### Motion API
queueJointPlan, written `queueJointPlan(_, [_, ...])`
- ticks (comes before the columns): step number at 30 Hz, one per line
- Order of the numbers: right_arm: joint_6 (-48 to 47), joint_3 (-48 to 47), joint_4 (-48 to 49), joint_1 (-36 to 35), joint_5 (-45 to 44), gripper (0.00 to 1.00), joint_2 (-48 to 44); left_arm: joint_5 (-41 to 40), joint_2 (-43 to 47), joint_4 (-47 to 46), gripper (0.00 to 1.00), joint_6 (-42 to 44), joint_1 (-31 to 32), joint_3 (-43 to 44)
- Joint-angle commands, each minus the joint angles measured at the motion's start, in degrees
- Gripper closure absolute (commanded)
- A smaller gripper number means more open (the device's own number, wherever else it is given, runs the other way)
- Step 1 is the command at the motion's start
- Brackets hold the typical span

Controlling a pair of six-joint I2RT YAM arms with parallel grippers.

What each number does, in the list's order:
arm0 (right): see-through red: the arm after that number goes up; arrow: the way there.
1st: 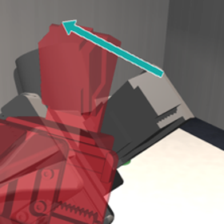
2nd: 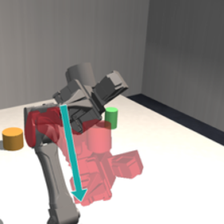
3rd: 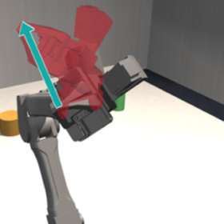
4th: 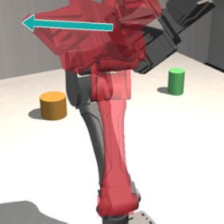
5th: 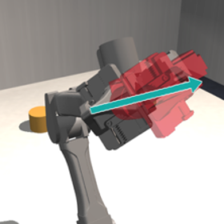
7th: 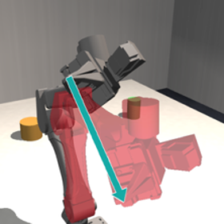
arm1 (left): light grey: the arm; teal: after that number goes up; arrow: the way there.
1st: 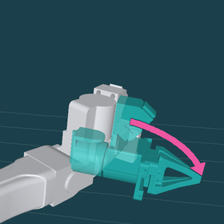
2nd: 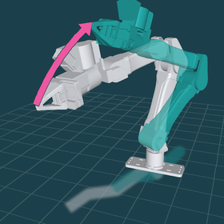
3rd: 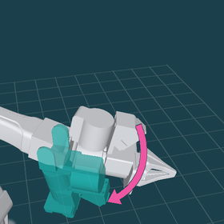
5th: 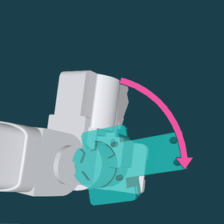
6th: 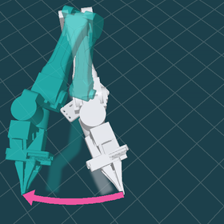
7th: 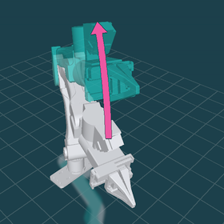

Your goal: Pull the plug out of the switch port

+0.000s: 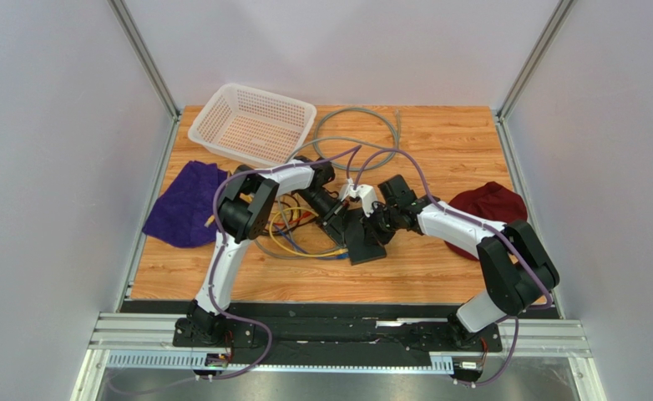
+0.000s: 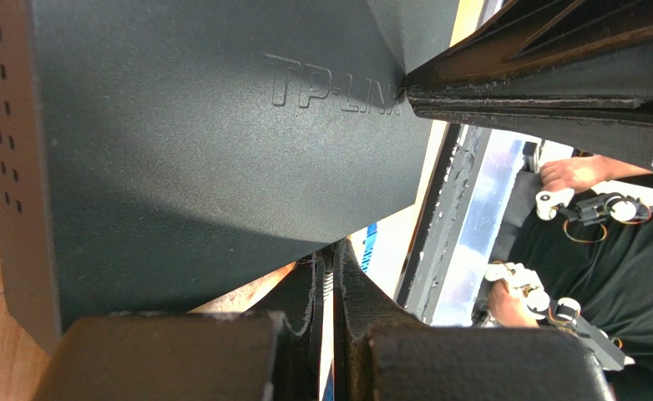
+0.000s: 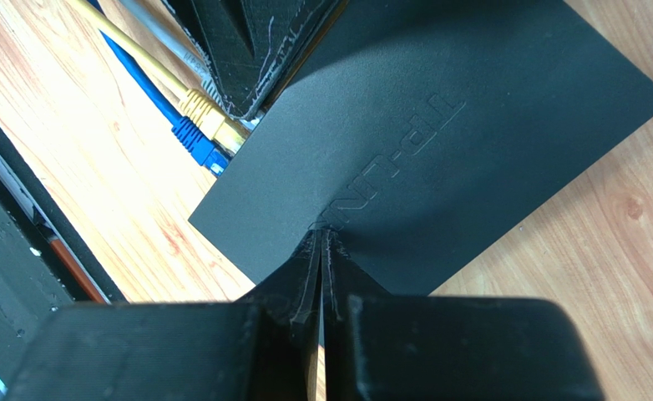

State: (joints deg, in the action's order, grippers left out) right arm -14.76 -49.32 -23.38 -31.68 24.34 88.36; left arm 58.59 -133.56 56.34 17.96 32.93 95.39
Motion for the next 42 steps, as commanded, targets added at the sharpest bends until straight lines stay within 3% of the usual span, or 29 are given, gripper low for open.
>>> queueJointPlan(1, [0.0, -0.08, -0.97, 0.13, -1.92, 0.96, 1.82, -3.04, -0.83, 1.23, 1.0, 2.87, 0.03, 1.2])
queueJointPlan(12, [0.17, 0.72, -0.88, 0.22, -2.01, 0.96, 1.03, -7.08, 0.23, 8.34, 1.0, 11.48, -0.32, -1.27])
queueJointPlan(22, [-0.7, 1.77, -0.97, 0.13, -3.15, 0.97, -0.9, -6.99, -1.62, 14.32, 1.0, 10.96, -4.97, 10.84])
queueJointPlan(25, [-1.58, 2.3, -0.8, 0.13, -3.86, 0.97, -1.61, -10.76, -1.36, 15.38, 1.0, 10.43, -6.99, 17.53])
queueJointPlan(30, [-2.72, 1.34, 0.17, 0.3, -3.95, 0.97, -0.91, -25.08, -3.37, 15.2, 1.0, 12.71, -7.61, 27.89])
queueJointPlan(35, [-3.17, 0.19, 0.79, 0.3, -4.74, 0.97, -0.99, -34.4, -6.1, 13.81, 1.0, 10.89, -7.61, 32.4])
queueJointPlan(36, [-2.99, 0.19, 0.96, 0.3, -4.83, 0.97, -0.91, -34.33, -5.58, 13.28, 0.98, 8.96, -7.61, 32.05])
queueJointPlan(37, [-2.73, 0.19, 1.14, 0.3, -4.91, 0.97, -1.08, -34.07, -5.05, 12.75, 0.86, 7.81, -7.53, 31.61])
queueJointPlan(40, [-2.03, 0.1, 1.4, 0.3, -5.35, 0.97, -1.61, -33.54, -0.84, 9.15, 0.72, 2.71, -7.27, 28.19])
queueJointPlan(42, [-1.76, -0.07, 1.67, 0.39, -5.97, 0.97, -1.78, -33.54, 3.45, 6.95, 0.7, -0.01, -6.83, 25.82])
